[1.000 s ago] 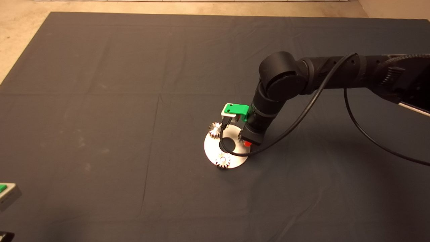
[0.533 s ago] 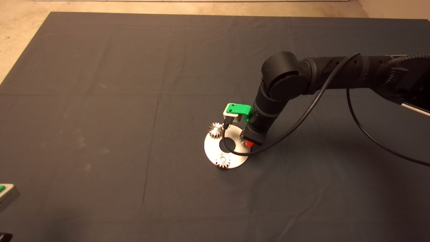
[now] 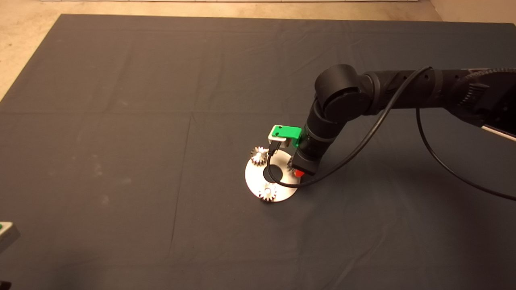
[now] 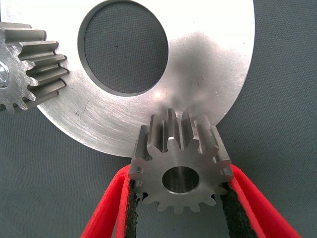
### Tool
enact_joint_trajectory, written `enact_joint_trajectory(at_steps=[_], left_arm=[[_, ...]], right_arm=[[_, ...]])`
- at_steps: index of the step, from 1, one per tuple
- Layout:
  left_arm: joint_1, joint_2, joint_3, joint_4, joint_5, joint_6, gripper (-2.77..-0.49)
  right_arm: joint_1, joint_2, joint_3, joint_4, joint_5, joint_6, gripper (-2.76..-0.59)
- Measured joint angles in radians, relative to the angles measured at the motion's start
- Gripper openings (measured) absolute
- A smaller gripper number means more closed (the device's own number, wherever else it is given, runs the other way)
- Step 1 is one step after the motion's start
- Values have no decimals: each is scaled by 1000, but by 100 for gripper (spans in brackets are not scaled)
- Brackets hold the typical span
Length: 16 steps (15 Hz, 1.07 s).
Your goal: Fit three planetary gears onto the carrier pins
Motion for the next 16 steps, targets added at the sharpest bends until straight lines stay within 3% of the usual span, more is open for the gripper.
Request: enact_joint_trajectory(at_steps=[6,16], left_arm=[[0,-4,0,0,0,1,-93],[0,-5,0,0,0,3,-93]], right_arm=[[0,9,0,-2,-11,0,-235],[0,11,0,-3,-14,-1,-228]])
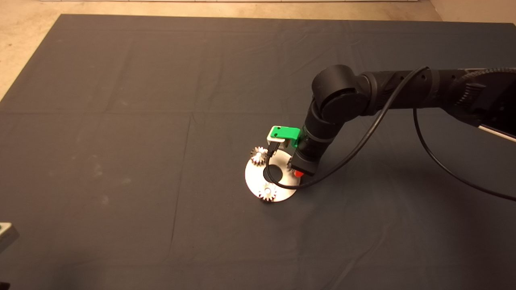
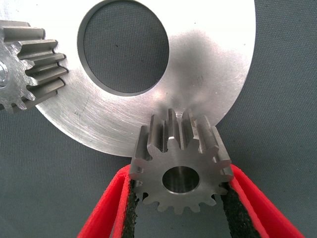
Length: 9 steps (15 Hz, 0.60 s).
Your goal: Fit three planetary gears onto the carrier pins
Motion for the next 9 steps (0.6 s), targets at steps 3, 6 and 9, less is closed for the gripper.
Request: enact_joint_trajectory(at_steps=[3,6,9], left_arm=[[0,0,0,0,0,0,-93],[0,0,0,0,0,0,-93],[0,0,0,0,0,0,-93]], right_arm=[[0,0,0,0,0,-3,-220],[0,0,0,0,3,-3,-208],[0,0,0,0,3,-3,-198]])
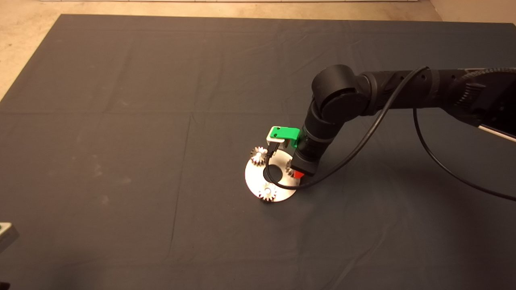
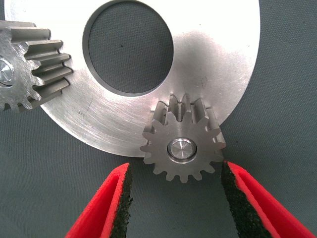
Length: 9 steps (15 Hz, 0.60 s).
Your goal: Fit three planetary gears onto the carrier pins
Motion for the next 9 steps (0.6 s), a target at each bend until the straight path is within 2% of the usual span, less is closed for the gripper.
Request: enact_joint_trajectory(at_steps=[2,3,4,5,7,8,9], left_arm=[[0,0,0,0,0,0,-93],[0,0,0,0,0,0,-93],[0,0,0,0,0,0,-93],[0,0,0,0,0,0,-93],[0,1,0,0,0,0,-93],[0,1,0,0,0,0,-92],[0,4,0,0,1,0,-79]], right_arm=[[6,-9,5,1,1,0,-190],[19,-21,14,3,3,0,-190],[41,-43,25,8,6,1,-178],[58,-73,37,11,6,5,-176],[72,-153,78,18,6,42,-167],[72,-214,117,23,9,81,-163],[72,-299,165,32,10,126,-162]])
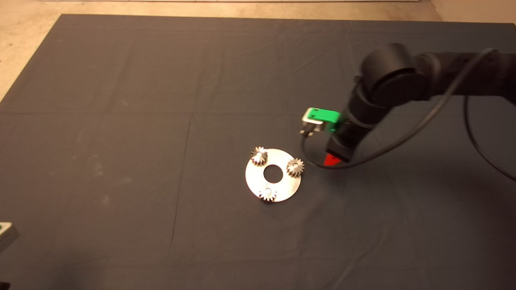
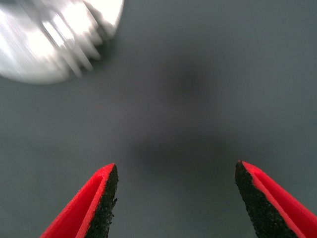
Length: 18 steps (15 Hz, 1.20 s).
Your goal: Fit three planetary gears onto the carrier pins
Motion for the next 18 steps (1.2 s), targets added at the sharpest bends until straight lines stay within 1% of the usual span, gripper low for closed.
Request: enact_joint_trajectory(at_steps=[1,2,3,4,5,6,7,8,9,10,11,12,13,14,16,18], left_arm=[[0,7,0,0,0,0,-77],[0,18,0,0,0,0,-76],[0,33,0,0,-1,0,-66],[0,50,0,0,-1,0,-64],[-2,66,0,0,-4,1,-61],[-2,75,0,0,-3,1,-50],[-2,80,0,0,-1,1,-49],[-2,87,0,-1,0,1,-49],[-2,91,0,-3,-1,1,-49],[-2,100,0,-5,-2,1,-49],[-2,104,0,-16,-4,1,-49],[-2,105,0,-25,-4,0,-49],[-2,105,0,-38,-2,0,-49],[-2,105,0,-45,-1,0,-49],[-2,107,0,-52,-1,1,-49],[-2,105,0,-59,-4,1,-49]], right_arm=[[1,-93,52,2,-1,50,-162],[6,-203,128,5,-12,111,-150],[10,-294,214,10,-20,166,-147],[12,-378,319,24,-24,225,-147],[11,-462,421,56,-17,289,-140],[12,-545,495,83,-6,348,-136],[16,-612,534,97,-7,385,-136],[25,-712,573,120,-8,436,-128],[27,-769,585,139,-15,459,-118],[27,-808,592,155,-21,479,-118],[28,-824,598,168,-22,493,-113],[28,-823,603,175,-20,506,-104],[31,-817,606,179,-12,522,-103],[34,-812,608,180,-8,534,-103],[34,-813,610,190,-8,550,-103],[39,-810,610,194,-13,556,-89]])
